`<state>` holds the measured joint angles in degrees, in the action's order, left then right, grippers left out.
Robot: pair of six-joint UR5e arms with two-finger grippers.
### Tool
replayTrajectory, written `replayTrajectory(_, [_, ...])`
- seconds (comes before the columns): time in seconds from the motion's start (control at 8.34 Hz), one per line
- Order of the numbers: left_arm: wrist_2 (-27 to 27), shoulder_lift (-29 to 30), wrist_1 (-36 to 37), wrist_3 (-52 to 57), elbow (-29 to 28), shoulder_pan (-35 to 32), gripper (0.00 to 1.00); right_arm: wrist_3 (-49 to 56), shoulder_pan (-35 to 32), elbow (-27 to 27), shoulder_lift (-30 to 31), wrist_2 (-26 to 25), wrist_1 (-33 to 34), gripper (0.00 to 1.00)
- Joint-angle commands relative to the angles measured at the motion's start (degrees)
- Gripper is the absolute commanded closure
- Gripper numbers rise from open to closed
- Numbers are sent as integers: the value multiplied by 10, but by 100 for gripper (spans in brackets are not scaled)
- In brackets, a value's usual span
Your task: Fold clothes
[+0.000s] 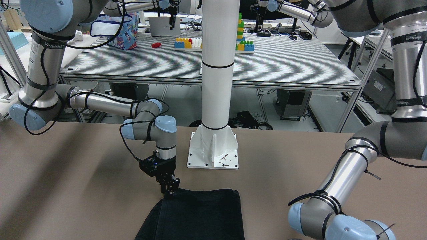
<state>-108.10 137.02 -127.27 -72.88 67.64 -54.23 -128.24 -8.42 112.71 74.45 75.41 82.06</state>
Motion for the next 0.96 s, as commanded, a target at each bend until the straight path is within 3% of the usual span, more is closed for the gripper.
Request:
replayTrajectory(0.0, [1,0,0,0,0,0,0,18,-23,-6,-5,0,-1,50])
replayTrajectory(0.6, [4,1,0,0,-1,2,0,26,-27,-21,-12,4,-1,51])
replayTrajectory(0.72, [4,1,0,0,0,3,0,26,-27,-21,-14,6,0,56])
replayTrajectory(0.84, [5,1,0,-1,0,3,0,26,-27,-18,-15,6,1,76])
